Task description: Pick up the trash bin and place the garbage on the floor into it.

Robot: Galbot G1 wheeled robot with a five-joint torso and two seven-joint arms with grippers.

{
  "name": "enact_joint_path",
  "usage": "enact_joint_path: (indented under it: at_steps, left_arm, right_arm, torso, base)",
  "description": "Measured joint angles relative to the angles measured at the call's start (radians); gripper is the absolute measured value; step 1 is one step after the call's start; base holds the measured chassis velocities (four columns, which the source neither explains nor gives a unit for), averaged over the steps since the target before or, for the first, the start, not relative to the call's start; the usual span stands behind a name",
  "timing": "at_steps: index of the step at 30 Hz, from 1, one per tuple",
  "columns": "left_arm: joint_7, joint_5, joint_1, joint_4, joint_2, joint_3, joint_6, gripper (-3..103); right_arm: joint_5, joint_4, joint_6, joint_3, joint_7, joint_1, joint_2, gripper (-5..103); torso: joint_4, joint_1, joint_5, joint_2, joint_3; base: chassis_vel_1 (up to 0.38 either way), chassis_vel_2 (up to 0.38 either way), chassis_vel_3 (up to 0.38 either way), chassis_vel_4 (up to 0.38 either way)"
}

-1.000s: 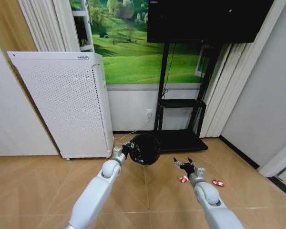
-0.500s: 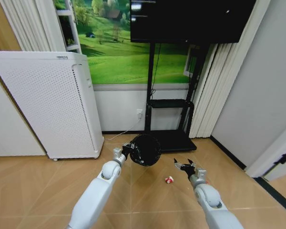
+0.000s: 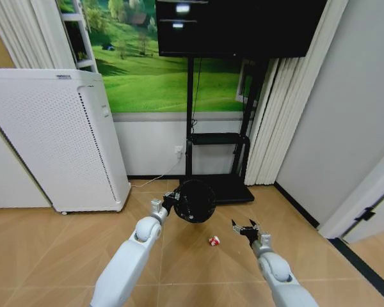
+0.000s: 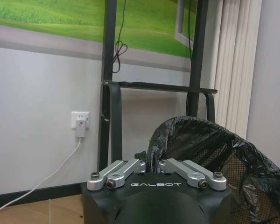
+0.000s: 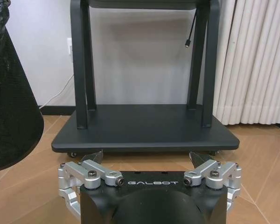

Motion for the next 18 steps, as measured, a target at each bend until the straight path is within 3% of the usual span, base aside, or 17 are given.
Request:
enact_joint_path:
  at_steps: [7,18]
  left_arm:
    - [-0.003,0.000,0.000,-0.005,0.003,0.003,0.000,7]
    - [-0.004,0.002,0.013,-0.017,-0.001,0.001,0.001,7]
  right_arm:
    - [0.001,0.000,0.007,0.005,-0.001,-0.003,-0.005,100]
    - [-0.013,-0.020,0.002,-0.005,-0.012,-0.010,-0.004,100]
  torso:
    - [-0.0006,0.000,0.0000,0.000,0.000]
    - [-0.0006,0.000,0.0000,0.000,0.000]
  base:
    - [-0.018,0.052,0.032,-0.055]
    - [-0.177,0.156,0.183,-0.155]
